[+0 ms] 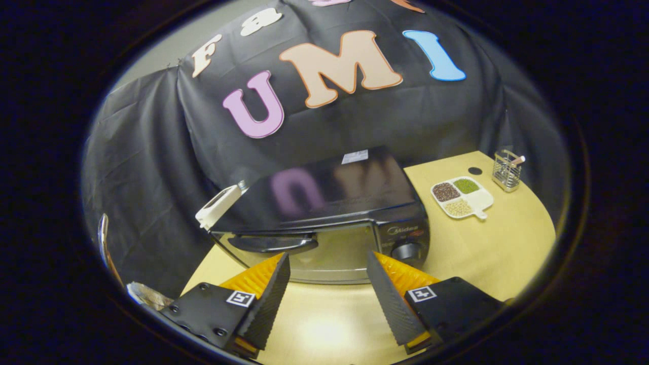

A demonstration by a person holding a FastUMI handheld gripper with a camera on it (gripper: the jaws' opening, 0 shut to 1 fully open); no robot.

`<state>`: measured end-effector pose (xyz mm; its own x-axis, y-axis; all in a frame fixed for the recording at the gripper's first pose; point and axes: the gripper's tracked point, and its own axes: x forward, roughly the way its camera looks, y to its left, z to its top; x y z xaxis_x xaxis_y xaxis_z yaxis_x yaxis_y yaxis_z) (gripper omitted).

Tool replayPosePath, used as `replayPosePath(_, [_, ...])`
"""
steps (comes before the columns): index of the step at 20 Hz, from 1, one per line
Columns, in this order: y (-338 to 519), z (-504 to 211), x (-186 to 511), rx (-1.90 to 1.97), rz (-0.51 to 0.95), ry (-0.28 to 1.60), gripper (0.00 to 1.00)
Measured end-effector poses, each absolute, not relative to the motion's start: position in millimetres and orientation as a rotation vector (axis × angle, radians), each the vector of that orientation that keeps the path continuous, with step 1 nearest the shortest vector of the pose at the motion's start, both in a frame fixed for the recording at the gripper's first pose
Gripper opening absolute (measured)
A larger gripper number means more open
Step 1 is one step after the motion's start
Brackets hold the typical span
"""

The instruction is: Open the toaster oven, put the food inside, and close the toaster oven door.

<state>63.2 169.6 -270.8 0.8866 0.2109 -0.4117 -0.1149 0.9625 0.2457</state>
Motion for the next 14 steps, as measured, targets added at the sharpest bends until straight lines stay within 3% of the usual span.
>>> replayPosePath(9, [148, -103, 50, 0.031, 0.168, 0.097, 0.93])
replayPosePath(14, [147, -63, 32, -0.01, 0.155, 0.002, 0.93])
